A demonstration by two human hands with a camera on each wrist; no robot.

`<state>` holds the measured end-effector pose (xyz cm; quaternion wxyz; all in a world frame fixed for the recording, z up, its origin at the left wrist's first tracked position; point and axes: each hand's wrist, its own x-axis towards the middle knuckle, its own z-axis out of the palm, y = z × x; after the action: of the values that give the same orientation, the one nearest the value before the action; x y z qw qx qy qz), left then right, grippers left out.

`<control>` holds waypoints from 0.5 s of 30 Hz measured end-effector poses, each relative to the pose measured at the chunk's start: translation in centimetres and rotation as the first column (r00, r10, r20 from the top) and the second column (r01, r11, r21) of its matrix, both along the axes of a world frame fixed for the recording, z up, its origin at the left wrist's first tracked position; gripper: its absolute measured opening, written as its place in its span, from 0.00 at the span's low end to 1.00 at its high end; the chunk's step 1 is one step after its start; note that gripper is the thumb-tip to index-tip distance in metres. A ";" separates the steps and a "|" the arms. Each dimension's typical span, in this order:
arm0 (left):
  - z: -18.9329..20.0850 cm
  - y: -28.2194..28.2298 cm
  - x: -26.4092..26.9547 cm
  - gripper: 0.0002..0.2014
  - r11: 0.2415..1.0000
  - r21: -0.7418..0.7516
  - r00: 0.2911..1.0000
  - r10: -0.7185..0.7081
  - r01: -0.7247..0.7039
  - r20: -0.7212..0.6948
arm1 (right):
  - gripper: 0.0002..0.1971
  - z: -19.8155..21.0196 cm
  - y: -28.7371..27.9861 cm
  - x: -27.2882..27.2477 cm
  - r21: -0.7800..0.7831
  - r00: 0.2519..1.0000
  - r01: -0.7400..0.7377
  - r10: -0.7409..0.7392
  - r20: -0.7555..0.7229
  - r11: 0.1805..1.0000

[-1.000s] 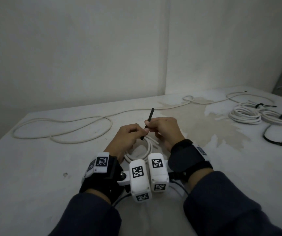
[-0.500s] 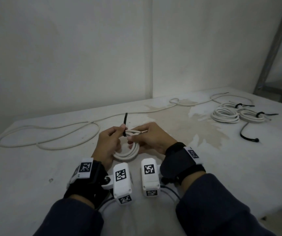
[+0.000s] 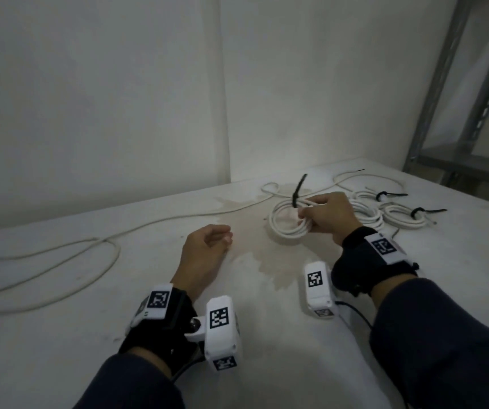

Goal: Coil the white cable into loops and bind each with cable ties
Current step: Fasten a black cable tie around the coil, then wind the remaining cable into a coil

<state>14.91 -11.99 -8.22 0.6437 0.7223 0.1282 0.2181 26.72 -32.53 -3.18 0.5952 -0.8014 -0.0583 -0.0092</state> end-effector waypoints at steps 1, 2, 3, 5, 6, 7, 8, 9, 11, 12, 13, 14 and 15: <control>-0.1 0.4 0.9 0.09 0.995 0.095 0.999 0.028 -0.025 -0.028 | 0.05 -0.2 -0.6 1.4 -0.035 0.996 0.078 -0.077 0.042 0.996; -0.2 0.6 2.2 0.11 0.980 0.191 0.997 0.056 -0.047 -0.045 | 0.06 -0.1 -1.3 2.6 -0.086 0.987 0.142 -0.134 0.086 0.986; -0.1 0.7 3.4 0.14 0.955 0.288 0.995 0.086 -0.069 -0.044 | 0.07 -0.1 -2.0 3.7 -0.138 0.977 0.188 -0.171 0.131 0.972; 0.3 0.7 5.9 0.20 0.888 0.446 0.988 0.145 -0.108 -0.048 | 0.10 0.3 -3.3 5.5 -0.222 0.952 0.272 -0.228 0.204 0.936; 0.4 0.7 7.3 0.23 0.850 0.518 0.979 0.172 -0.093 -0.106 | 0.10 0.5 -3.8 6.2 -0.235 0.941 0.308 -0.259 0.217 0.922; 0.6 0.6 8.4 0.25 0.797 0.602 0.958 0.205 -0.046 -0.199 | 0.10 0.4 -4.2 7.0 -0.240 0.931 0.338 -0.286 0.225 0.910; 0.7 0.5 9.4 0.27 0.736 0.677 0.921 0.247 0.023 -0.300 | 0.10 0.3 -4.4 7.7 -0.250 0.926 0.358 -0.306 0.223 0.900; 0.7 0.5 10.2 0.29 0.675 0.732 0.876 0.296 0.089 -0.380 | 0.10 0.1 -4.7 8.4 -0.252 0.922 0.369 -0.317 0.223 0.895; 0.9 0.6 10.9 0.27 0.616 0.777 0.817 0.378 0.130 -0.436 | 0.10 -0.4 -5.0 9.5 -0.229 0.920 0.379 -0.338 0.197 0.897; 1.0 0.6 11.0 0.23 0.641 0.762 0.813 0.390 0.097 -0.432 | 0.11 -0.5 -5.0 9.7 -0.225 0.919 0.385 -0.349 0.184 0.895; 1.0 0.7 10.9 0.17 0.681 0.731 0.825 0.387 0.046 -0.412 | 0.12 -0.7 -5.0 10.0 -0.232 0.915 0.397 -0.361 0.180 0.888; 0.7 0.9 10.9 0.12 0.710 0.704 0.843 0.381 -0.004 -0.379 | 0.13 -0.6 -4.9 10.1 -0.254 0.910 0.411 -0.374 0.181 0.876; 0.5 0.9 10.8 0.09 0.741 0.668 0.869 0.373 -0.067 -0.326 | 0.14 -0.6 -4.9 10.4 -0.273 0.906 0.421 -0.384 0.179 0.865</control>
<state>25.75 -11.12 -7.67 0.2826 0.9055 0.2752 0.1562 37.07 -37.40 -3.82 0.4447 -0.8759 0.0742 -0.1720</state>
